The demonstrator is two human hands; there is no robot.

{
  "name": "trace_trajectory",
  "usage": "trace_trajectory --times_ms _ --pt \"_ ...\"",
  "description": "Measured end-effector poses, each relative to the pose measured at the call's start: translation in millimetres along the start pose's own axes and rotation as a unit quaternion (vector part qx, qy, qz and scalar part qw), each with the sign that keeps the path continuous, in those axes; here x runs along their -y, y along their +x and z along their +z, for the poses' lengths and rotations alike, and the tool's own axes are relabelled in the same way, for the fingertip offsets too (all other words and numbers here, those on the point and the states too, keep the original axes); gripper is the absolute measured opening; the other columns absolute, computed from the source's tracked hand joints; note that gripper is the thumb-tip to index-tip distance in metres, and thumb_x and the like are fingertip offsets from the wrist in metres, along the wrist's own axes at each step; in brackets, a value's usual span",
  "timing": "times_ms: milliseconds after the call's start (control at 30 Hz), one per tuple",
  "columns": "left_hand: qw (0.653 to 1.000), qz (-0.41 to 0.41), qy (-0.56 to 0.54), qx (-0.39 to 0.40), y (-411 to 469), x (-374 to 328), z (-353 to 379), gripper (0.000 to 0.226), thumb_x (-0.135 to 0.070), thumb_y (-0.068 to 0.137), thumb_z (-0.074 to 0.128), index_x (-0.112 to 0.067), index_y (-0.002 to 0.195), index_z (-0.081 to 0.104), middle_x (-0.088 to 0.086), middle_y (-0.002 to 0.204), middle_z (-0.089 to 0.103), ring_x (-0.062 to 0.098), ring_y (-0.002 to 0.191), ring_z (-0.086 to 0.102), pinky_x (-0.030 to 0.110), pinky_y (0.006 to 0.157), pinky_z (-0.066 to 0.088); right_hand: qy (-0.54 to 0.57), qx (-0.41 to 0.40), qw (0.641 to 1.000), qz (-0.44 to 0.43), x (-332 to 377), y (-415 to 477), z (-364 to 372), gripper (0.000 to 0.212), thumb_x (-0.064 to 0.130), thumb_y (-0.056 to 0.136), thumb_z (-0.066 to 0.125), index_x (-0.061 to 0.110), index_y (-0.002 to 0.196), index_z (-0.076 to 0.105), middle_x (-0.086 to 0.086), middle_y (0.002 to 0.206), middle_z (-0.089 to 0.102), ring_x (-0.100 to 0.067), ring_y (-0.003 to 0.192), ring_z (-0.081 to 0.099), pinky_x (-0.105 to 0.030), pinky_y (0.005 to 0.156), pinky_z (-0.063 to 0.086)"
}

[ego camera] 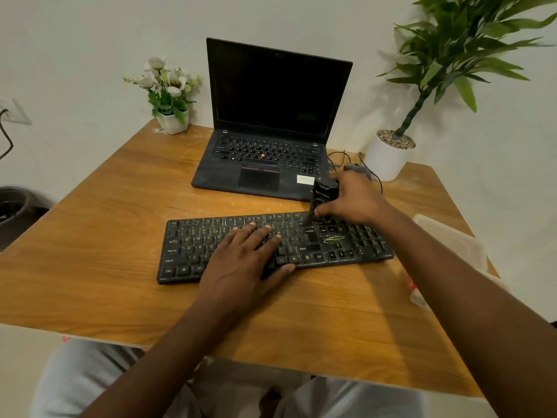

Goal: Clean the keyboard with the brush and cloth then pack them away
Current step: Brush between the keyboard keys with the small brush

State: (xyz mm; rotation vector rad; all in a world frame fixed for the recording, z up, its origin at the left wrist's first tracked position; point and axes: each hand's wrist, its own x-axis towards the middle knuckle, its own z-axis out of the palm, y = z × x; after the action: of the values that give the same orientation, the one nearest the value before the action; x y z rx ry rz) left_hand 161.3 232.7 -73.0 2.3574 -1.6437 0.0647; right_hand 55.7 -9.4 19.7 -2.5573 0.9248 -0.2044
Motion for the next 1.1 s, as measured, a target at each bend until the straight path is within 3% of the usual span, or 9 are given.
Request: trace_trajectory --times_ms 100,233,367,533,633,667,833,967,1100 --pt "1.0 -0.001 0.002 -0.002 0 -1 0 0.077 -0.081 0.097 0.021 -0.036 0.158 0.033 -0.004 0.166 0.034 0.019 0.156 0.021 0.038 0.123 0.004 0.036 0.012 0.999 -0.011 14 0 12 0.052 0.028 0.072 0.095 0.017 0.116 0.07 0.001 0.102 0.075 -0.017 0.092 0.072 -0.046 0.083 0.064" --pt "1.0 -0.004 0.006 0.0 0 -1 0 0.077 -0.081 0.097 0.02 -0.037 0.158 0.032 -0.005 0.167 0.033 0.018 0.156 0.021 0.037 0.123 0.003 0.047 0.017 0.999 -0.011 17 2 14 0.052 0.028 0.072 0.094 0.017 0.116 0.069 0.0 0.104 0.075 -0.019 0.095 0.072 -0.047 0.085 0.064" --pt "1.0 -0.005 0.002 0.001 -1 0 1 0.077 -0.082 0.097 0.021 -0.037 0.159 0.032 -0.005 0.167 0.032 0.018 0.156 0.021 0.038 0.124 0.004 0.03 -0.004 0.999 0.017 -4 -2 2 0.055 0.027 0.073 0.094 0.014 0.12 0.068 0.004 0.102 0.072 -0.019 0.095 0.071 -0.032 0.074 0.058" --pt "1.0 -0.005 0.001 0.005 1 1 2 0.078 -0.082 0.096 0.019 -0.038 0.159 0.03 -0.005 0.167 0.031 0.018 0.157 0.019 0.04 0.126 0.007 -0.014 -0.044 0.998 0.031 -18 -6 -7 0.061 0.027 0.076 0.092 0.009 0.13 0.069 -0.012 0.14 0.064 -0.029 0.122 0.062 -0.029 0.084 0.044" --pt "1.0 -0.005 0.004 0.008 0 1 1 0.078 -0.083 0.096 0.019 -0.038 0.159 0.03 -0.006 0.167 0.031 0.018 0.157 0.019 0.04 0.126 0.008 0.015 -0.036 0.999 0.035 -9 -8 -2 0.054 0.023 0.079 0.091 0.01 0.126 0.068 0.002 0.118 0.065 -0.012 0.104 0.061 -0.007 0.065 0.042" --pt "1.0 -0.005 0.003 0.007 0 0 2 0.078 -0.083 0.096 0.019 -0.038 0.159 0.03 -0.006 0.167 0.031 0.017 0.157 0.019 0.04 0.126 0.007 0.031 -0.026 0.998 0.038 -4 -7 2 0.051 0.023 0.079 0.091 0.012 0.123 0.068 0.006 0.113 0.065 -0.008 0.096 0.061 -0.006 0.059 0.043" --pt "1.0 -0.006 0.005 0.003 0 -2 0 0.077 -0.082 0.097 0.02 -0.038 0.159 0.03 -0.005 0.168 0.031 0.018 0.157 0.019 0.039 0.125 0.005 0.073 0.0 0.997 0.033 18 -2 15 0.045 0.024 0.075 0.094 0.022 0.108 0.063 0.001 0.097 0.072 -0.016 0.087 0.073 -0.039 0.075 0.066" --pt "1.0 -0.006 0.002 0.005 0 -1 0 0.078 -0.082 0.096 0.019 -0.038 0.16 0.027 -0.006 0.169 0.028 0.018 0.157 0.017 0.038 0.124 0.003 0.002 0.031 0.999 0.015 13 3 1 0.046 0.024 0.074 0.094 0.018 0.113 0.069 0.006 0.092 0.072 -0.007 0.081 0.067 -0.027 0.066 0.057" --pt "1.0 -0.003 0.0 0.002 0 0 0 0.078 -0.082 0.096 0.02 -0.038 0.159 0.028 -0.005 0.168 0.03 0.018 0.157 0.018 0.038 0.123 0.003 -0.054 0.012 0.998 0.032 0 4 -11 0.078 0.032 0.07 0.095 0.01 0.138 0.065 -0.005 0.115 0.075 -0.02 0.098 0.069 -0.033 0.08 0.057"
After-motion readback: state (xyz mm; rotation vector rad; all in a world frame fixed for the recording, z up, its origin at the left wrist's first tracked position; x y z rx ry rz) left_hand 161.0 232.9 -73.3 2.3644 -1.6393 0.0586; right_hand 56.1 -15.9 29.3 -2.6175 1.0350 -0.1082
